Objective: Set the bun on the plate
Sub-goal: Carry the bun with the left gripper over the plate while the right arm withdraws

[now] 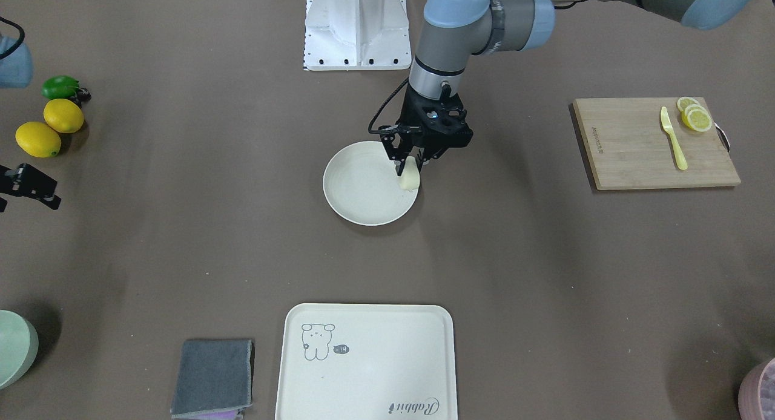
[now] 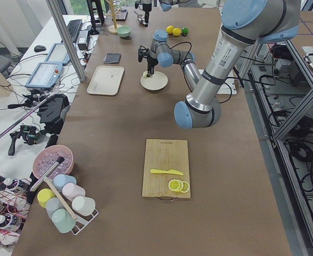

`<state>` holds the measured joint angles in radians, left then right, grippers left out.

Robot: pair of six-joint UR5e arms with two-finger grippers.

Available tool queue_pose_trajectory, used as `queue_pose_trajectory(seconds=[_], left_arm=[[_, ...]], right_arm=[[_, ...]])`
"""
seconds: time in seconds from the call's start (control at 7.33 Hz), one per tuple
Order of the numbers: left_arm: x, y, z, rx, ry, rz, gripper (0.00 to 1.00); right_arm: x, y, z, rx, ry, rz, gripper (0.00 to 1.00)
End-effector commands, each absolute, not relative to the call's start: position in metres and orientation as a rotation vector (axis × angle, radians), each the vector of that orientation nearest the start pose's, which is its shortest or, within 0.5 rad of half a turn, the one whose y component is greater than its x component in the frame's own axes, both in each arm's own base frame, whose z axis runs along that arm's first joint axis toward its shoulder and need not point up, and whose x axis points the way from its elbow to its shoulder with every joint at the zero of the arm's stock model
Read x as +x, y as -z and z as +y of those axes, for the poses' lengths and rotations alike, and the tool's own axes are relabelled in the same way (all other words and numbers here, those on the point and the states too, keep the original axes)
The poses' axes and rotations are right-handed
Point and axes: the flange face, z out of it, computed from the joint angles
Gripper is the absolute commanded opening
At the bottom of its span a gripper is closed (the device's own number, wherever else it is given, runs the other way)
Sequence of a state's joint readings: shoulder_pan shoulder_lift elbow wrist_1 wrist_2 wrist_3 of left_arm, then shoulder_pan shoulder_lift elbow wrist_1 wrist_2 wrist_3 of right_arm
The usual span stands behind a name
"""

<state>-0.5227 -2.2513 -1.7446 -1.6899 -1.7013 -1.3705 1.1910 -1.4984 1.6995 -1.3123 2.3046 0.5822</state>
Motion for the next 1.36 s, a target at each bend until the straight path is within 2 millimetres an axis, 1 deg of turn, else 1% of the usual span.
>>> queue_pose_trajectory(seconds=[0.0,0.14,0.27,0.41,0.55,0.68,0.82,0.95,1.09,1.23], left_arm=[[0.56,-0.167,-0.407,0.25,0.228,0.919,0.38],[0.575,-0.177,-0.402,0.246,0.228,0.896,0.38],[0.584,-0.179,-0.393,0.243,0.226,0.893,0.39],[0.598,-0.182,-0.381,0.26,0.223,0.881,0.39],[0.611,-0.18,-0.382,0.261,0.235,0.871,0.39],[0.624,-0.183,-0.387,0.253,0.245,0.861,0.39],[0.631,-0.19,-0.39,0.257,0.245,0.86,0.4],[0.633,-0.194,-0.391,0.258,0.247,0.855,0.48],[0.633,-0.194,-0.391,0.259,0.245,0.855,0.97],[0.63,-0.185,-0.389,0.263,0.241,0.869,0.98]], right_arm=[[-0.076,-0.591,-0.52,0.046,0.028,-0.856,1.0],[-0.062,-0.604,-0.514,0.052,0.035,-0.849,1.0],[-0.054,-0.608,-0.511,0.06,0.039,-0.848,1.0],[-0.049,-0.613,-0.507,0.057,0.032,-0.846,1.0],[-0.048,-0.612,-0.507,0.06,0.032,-0.846,1.0],[-0.046,-0.612,-0.508,0.062,0.029,-0.846,1.0],[-0.046,-0.612,-0.508,0.062,0.028,-0.846,1.0],[-0.042,-0.612,-0.507,0.065,0.022,-0.847,1.0],[-0.04,-0.613,-0.506,0.065,0.017,-0.847,1.0],[-0.038,-0.613,-0.506,0.064,0.011,-0.845,1.0]])
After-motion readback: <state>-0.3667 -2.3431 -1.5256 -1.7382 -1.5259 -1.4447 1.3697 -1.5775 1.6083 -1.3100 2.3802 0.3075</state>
